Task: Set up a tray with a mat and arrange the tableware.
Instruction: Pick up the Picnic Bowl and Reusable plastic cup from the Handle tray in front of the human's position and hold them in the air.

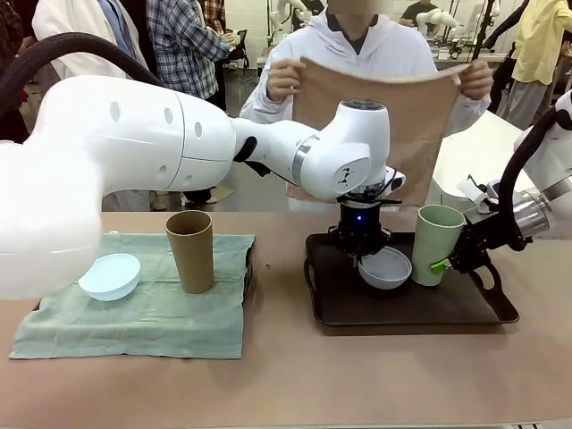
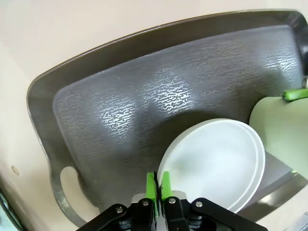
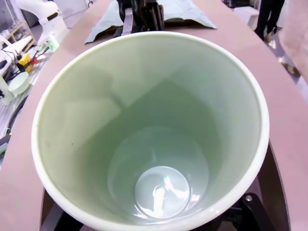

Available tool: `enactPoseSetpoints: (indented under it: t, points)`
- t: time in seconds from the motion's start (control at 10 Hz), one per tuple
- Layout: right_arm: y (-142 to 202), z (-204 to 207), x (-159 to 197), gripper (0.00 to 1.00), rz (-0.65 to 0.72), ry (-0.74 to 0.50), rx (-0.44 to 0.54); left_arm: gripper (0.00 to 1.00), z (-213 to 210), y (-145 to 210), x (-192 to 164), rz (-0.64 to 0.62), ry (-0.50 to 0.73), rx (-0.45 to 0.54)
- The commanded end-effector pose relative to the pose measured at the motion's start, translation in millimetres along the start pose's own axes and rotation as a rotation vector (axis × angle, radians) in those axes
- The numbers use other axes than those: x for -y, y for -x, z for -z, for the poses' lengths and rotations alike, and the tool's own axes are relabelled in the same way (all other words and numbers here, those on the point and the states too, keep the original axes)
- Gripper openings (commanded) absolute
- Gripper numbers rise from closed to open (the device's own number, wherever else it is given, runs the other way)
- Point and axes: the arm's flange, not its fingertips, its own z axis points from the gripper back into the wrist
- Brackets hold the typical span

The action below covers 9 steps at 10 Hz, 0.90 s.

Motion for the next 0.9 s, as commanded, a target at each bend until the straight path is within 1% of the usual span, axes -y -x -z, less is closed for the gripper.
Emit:
enactPoseSetpoints:
  t: [0.0, 0.1, 0.2, 0.3, 0.4, 0.6, 0.7, 0.8]
  points:
    - [-14, -21, -5, 0.00, -0.020, 0.041, 0.058, 0.00, -7, -3, 5, -0.039, -0.061, 0.010]
    - [-33, -44, -14, 0.00, -0.034, 0.047, 0.047, 0.00, -24, -3, 3, -0.055, -0.073, 0.003]
    - [-58, -73, -28, 0.00, -0.061, 0.052, 0.040, 0.00, -48, -1, 3, -0.060, -0.073, 0.020]
    - [-85, -107, -46, 0.00, -0.090, 0.068, 0.024, 0.00, -83, 6, 9, -0.050, -0.045, 0.030]
    - [-106, -130, -64, 0.00, -0.106, 0.080, 0.012, 0.00, -116, 15, 19, -0.037, -0.042, 0.059]
    - [-135, -161, -90, 0.00, -0.103, 0.106, -0.033, 0.00, -174, 29, 41, -0.019, -0.047, 0.105]
    - [-145, -168, -100, 0.00, -0.094, 0.120, -0.055, 0.00, -199, 37, 52, -0.024, -0.060, 0.133]
    - [-153, -176, -107, 0.00, -0.089, 0.128, -0.066, 0.00, -216, 41, 60, -0.032, -0.066, 0.166]
